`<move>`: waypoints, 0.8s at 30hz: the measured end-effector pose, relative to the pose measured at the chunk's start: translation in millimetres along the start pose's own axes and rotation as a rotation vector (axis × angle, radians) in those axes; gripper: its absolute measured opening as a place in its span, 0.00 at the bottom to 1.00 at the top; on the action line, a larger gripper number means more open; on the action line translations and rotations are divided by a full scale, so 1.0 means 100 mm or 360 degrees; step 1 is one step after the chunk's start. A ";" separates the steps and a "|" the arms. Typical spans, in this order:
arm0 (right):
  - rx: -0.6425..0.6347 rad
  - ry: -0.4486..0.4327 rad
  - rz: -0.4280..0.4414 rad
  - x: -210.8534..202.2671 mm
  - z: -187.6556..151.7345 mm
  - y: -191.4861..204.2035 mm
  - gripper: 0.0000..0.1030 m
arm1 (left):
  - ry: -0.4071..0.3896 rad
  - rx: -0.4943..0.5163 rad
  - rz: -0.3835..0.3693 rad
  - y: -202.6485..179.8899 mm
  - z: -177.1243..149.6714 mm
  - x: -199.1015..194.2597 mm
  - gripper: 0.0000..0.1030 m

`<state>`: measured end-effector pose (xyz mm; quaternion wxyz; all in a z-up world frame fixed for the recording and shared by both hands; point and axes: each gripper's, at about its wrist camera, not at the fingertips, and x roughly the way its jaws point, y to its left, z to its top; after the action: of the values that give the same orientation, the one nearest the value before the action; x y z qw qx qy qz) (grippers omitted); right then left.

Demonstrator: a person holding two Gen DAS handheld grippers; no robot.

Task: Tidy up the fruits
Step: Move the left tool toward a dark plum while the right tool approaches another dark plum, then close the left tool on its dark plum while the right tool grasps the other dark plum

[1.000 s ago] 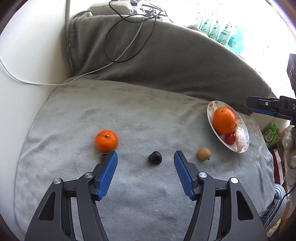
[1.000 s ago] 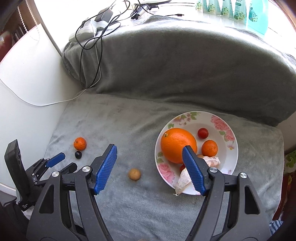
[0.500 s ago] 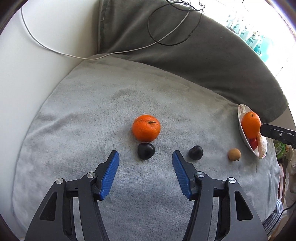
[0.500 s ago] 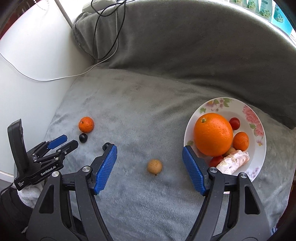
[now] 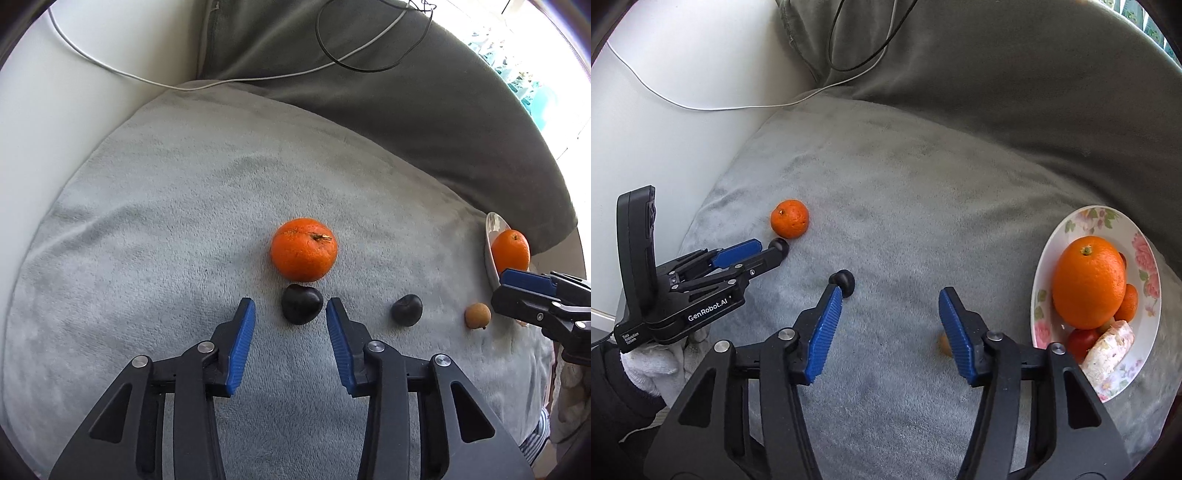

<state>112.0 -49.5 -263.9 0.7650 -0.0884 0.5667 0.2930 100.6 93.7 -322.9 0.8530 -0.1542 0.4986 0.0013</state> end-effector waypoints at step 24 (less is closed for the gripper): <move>-0.0147 0.0158 0.0049 0.53 0.09 0.35 0.36 | 0.0007 0.0062 -0.0006 -0.07 0.06 0.11 0.29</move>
<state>110.0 2.1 -302.2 0.7264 -0.1293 0.5912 0.3258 112.2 86.6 -327.9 0.8547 -0.1384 0.5002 -0.0103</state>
